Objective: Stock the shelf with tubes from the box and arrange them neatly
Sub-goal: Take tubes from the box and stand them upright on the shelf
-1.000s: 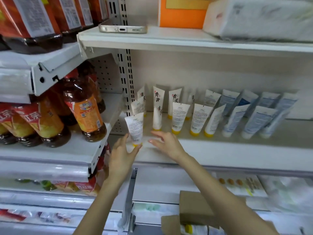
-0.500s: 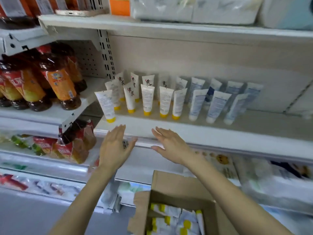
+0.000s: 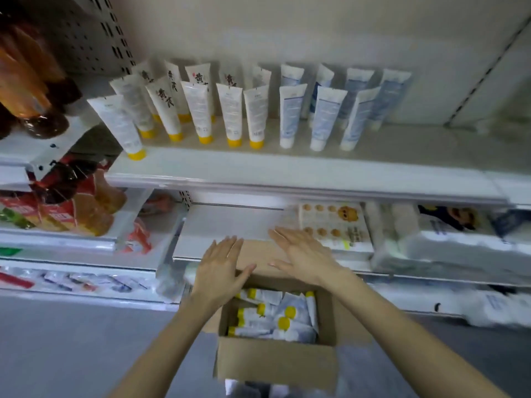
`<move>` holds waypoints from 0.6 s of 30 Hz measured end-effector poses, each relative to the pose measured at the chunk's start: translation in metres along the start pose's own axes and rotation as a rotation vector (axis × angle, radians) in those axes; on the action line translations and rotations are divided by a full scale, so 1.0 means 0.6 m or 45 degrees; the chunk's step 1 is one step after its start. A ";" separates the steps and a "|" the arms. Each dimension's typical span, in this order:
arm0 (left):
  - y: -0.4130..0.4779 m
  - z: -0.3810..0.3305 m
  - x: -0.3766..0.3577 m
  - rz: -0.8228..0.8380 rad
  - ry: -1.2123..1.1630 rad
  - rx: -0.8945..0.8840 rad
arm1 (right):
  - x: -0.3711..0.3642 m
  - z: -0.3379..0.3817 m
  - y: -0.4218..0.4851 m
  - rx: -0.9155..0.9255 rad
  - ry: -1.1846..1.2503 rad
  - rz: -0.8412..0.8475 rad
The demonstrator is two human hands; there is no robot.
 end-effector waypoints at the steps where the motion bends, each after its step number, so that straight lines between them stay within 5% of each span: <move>1: -0.002 -0.002 -0.013 0.046 0.009 -0.012 | -0.013 -0.006 -0.006 -0.021 0.004 0.035; 18: -0.103 0.058 -0.231 0.615 -0.012 -0.016 | -0.321 -0.051 -0.096 -0.638 0.511 0.535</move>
Point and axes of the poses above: each hand's wrist, its own y-axis towards the middle knuckle, its own x-axis out of the back of the hand, z = x × y, the point moved 3 cm from there along y, towards the middle knuckle, and after that the axes turned 6 degrees about -z, right-handed, at the moved point
